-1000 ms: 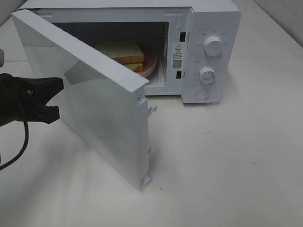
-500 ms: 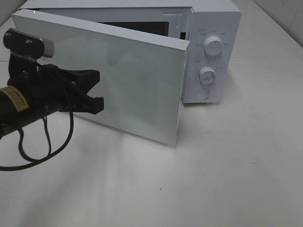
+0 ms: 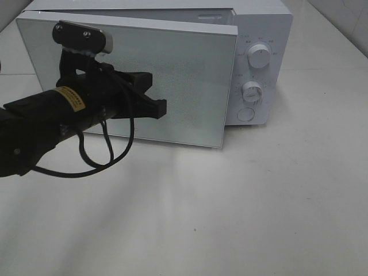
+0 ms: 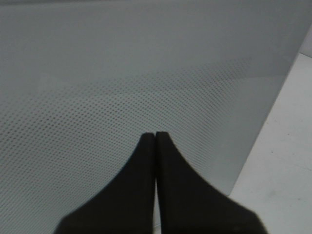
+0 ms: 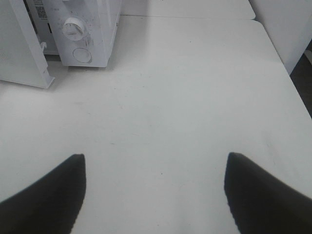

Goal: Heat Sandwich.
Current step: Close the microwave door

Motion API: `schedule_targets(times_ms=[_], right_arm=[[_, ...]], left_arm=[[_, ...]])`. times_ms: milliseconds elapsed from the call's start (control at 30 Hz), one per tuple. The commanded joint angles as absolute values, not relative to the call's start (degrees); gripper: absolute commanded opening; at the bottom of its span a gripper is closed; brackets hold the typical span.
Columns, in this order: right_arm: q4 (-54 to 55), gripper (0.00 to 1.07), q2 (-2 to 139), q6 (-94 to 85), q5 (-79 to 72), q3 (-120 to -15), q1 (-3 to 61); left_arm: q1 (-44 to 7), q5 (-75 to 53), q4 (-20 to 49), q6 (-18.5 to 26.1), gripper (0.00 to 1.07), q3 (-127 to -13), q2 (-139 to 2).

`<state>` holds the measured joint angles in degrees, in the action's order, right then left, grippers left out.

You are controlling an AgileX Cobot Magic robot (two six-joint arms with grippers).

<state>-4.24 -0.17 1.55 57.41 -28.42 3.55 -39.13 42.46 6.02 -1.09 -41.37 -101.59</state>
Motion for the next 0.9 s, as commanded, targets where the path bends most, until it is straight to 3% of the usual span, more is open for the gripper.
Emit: schedule_targets(times_ms=[33,900], right_arm=[[-4.07,0.75,-1.83,1.60,57.01,-28.42,3.32],[-4.07,0.75,-1.83,1.60,57.01,-28.42,3.32]], left_arm=[[-39.71,40.45,7.16,-0.57,0.00,-45.78,-103.48],[-39.71,36.55,11.12,-0.52,0.00,-63.03,-113.90]])
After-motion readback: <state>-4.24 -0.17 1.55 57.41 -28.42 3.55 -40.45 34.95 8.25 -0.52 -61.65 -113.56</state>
